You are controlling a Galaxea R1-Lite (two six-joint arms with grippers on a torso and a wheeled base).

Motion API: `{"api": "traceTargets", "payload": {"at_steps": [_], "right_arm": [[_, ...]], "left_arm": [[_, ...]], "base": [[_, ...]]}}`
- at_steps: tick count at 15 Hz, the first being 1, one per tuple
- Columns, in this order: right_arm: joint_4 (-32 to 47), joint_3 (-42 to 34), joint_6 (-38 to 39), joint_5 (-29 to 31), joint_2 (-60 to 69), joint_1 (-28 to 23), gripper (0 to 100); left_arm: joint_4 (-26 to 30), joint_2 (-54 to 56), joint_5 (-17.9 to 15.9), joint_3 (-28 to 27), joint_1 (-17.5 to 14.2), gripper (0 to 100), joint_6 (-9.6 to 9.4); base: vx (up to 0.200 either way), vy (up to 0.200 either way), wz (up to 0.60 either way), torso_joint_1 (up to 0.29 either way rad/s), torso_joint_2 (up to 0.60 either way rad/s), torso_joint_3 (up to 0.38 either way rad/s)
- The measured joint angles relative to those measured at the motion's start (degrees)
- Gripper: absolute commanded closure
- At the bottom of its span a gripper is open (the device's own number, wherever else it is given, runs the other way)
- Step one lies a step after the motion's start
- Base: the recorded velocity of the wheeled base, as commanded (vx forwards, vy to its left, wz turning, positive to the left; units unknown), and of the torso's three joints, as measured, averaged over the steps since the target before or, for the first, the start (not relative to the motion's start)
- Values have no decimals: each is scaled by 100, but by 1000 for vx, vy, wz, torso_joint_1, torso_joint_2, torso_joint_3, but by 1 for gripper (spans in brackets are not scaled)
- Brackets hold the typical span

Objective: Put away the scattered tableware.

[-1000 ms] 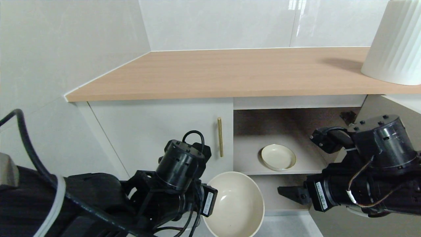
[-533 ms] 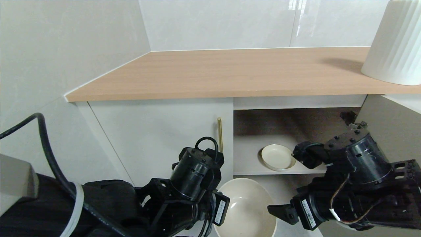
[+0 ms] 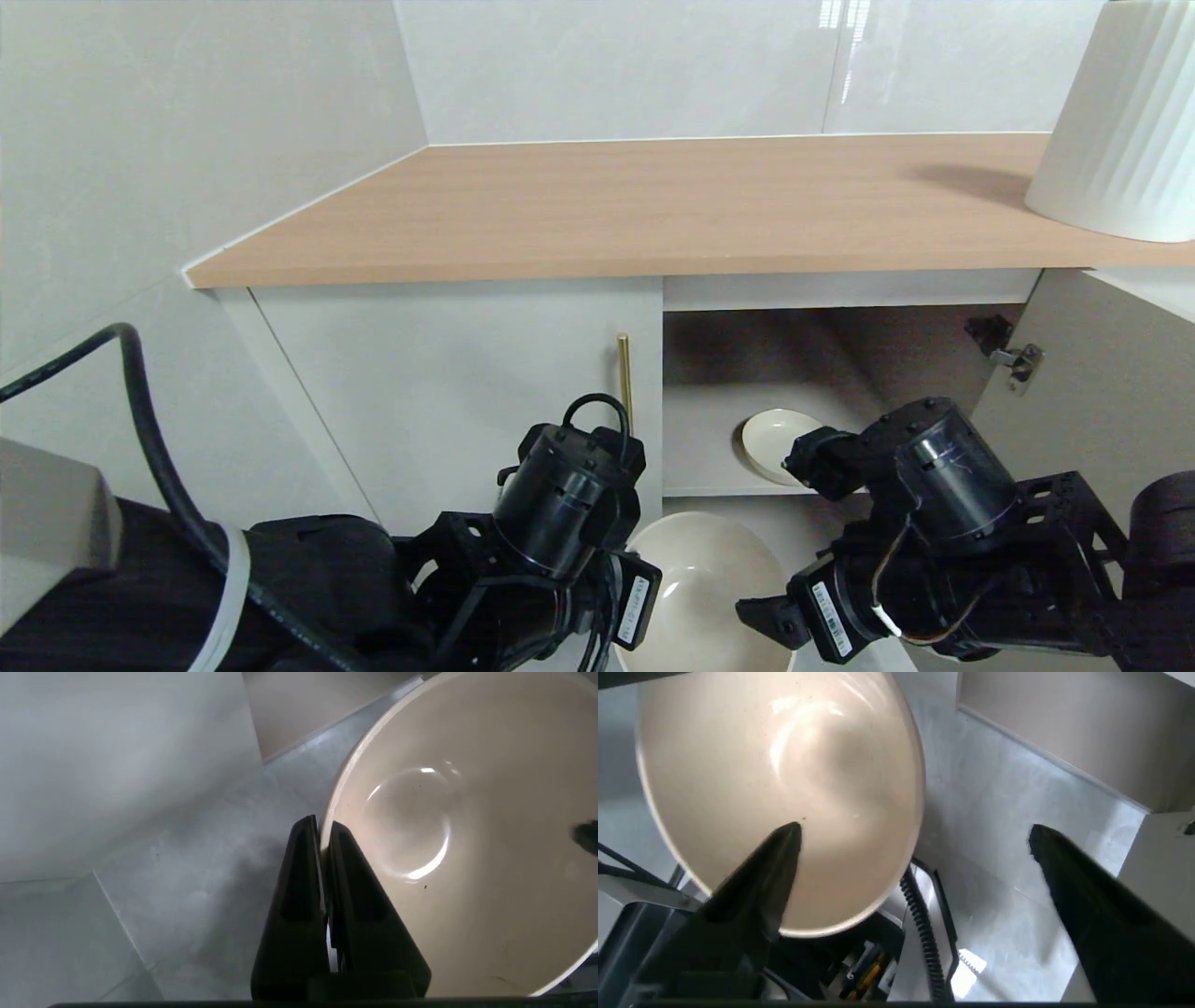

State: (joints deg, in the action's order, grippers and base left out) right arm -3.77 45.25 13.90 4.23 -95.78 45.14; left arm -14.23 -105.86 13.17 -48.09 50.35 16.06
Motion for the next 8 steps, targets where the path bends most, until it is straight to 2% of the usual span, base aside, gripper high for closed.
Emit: {"api": "traceTargets", "payload": {"at_steps": [2, 5, 8], "right_arm": [[-28, -2, 0, 0, -61, 2, 100], [-17, -9, 6, 20, -122, 37, 100], [-20, -9, 4, 15, -143, 59, 100]], "left_arm": [[2, -6, -1, 0, 9, 100, 4], [6, -4, 0, 2, 54, 100, 135], [9, -4, 2, 0, 72, 100, 138]], "base": [[0, 0, 0, 0, 0, 0], [0, 0, 0, 0, 0, 0], [0, 0, 0, 0, 0, 0]]}}
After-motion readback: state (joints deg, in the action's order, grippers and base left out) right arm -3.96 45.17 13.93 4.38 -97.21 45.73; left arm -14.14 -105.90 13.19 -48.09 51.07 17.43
